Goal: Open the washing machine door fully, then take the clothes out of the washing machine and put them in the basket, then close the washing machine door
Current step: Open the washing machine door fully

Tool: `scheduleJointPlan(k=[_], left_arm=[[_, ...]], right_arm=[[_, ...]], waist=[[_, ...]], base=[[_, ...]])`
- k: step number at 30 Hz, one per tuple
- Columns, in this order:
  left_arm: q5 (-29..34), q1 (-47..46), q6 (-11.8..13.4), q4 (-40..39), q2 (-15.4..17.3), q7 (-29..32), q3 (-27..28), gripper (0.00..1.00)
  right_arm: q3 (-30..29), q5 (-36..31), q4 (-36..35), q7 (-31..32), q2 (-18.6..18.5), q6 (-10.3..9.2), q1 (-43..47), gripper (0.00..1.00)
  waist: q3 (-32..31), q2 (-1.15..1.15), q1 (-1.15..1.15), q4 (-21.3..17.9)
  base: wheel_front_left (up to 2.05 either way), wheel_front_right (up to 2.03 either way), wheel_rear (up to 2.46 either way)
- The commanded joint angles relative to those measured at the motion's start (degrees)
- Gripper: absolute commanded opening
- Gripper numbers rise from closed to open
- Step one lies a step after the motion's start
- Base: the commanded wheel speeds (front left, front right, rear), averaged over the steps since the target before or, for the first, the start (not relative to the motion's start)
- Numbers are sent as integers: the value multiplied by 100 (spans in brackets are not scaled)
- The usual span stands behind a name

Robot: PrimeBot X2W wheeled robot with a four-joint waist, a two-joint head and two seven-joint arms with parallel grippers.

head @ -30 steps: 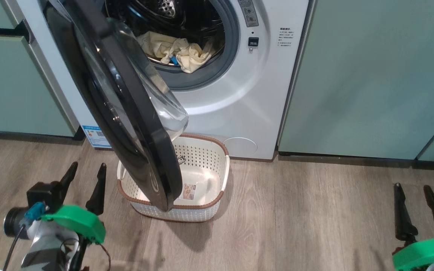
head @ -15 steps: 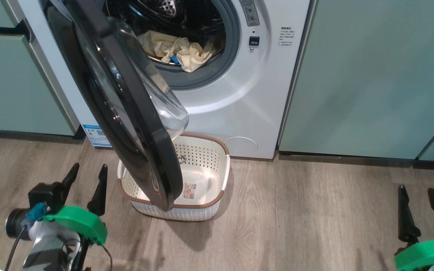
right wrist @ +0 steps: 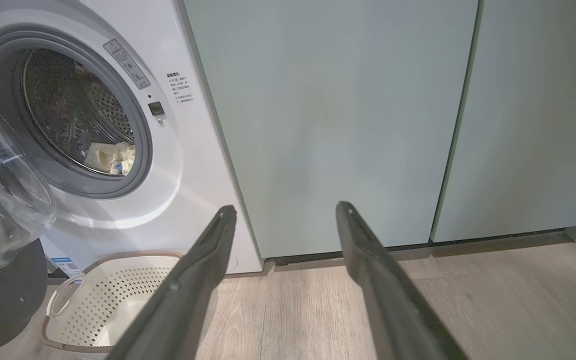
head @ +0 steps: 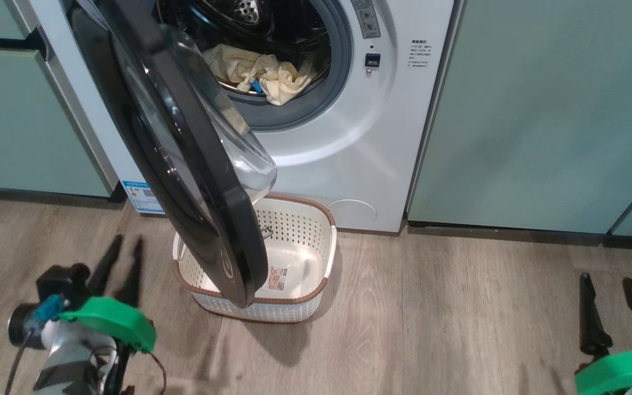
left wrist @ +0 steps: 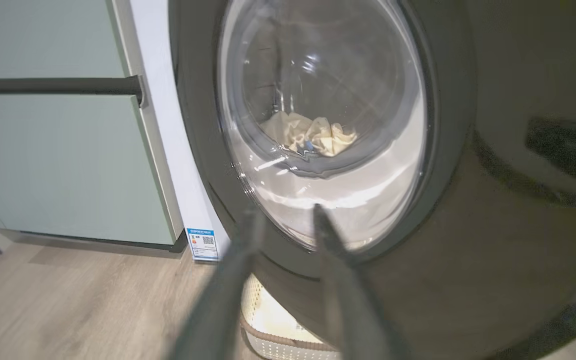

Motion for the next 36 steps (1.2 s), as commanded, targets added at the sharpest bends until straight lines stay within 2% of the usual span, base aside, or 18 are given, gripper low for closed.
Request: scheduleJointPlan(k=[1, 6, 11, 20, 22, 27, 31, 32, 36], left_arm=[[-102, -249, -5, -198, 111, -37, 248, 0], [-478, -381, -4, -342, 118, -37, 419, 0], [-638, -792, 87, -868, 197, 40, 576, 0], [-874, -1724, 358, -2630, 236, 1092, 482, 0], [-884, -2037, 438, -3181, 171, 1477, 273, 0], [-968, -2462, 412, -3911, -95, 2117, -389, 0], [-1067, -2592, 367, -4256, -328, 2541, -1111, 0], [-1067, -2592, 367, -4256, -328, 2541, -1111, 0], [-1259, -2489, 395, -4417, -486, 2799, -1911, 0]], right_arm=[[66, -41, -148, -54, -69, 21, -221, 100], [63, -39, -105, -54, -57, 21, -200, 100], [28, -19, -85, -54, -50, 21, -171, 100], [-23, -40, -95, -55, -47, 21, -137, 100], [-18, -28, -86, -55, -55, 21, -150, 100], [0, -21, -80, -55, -56, 21, -159, 100], [8, -23, -82, -55, -52, 21, -156, 100], [8, -23, -82, -55, -52, 21, -156, 100], [17, -17, -72, -55, -57, 21, -173, 100]], waist=[[-4, 0, 0, 4], [-24, 0, 0, 29], [-46, 0, 0, 96], [-69, 0, 0, 190], [-70, 0, 0, 200], [-71, 0, 0, 213], [-74, 0, 0, 222], [-74, 0, 0, 222], [-83, 0, 0, 221]], base=[[0, 0, 0], [0, 0, 0], [0, 0, 0], [0, 0, 0], [0, 0, 0], [0, 0, 0], [0, 0, 0], [0, 0, 0], [0, 0, 0]])
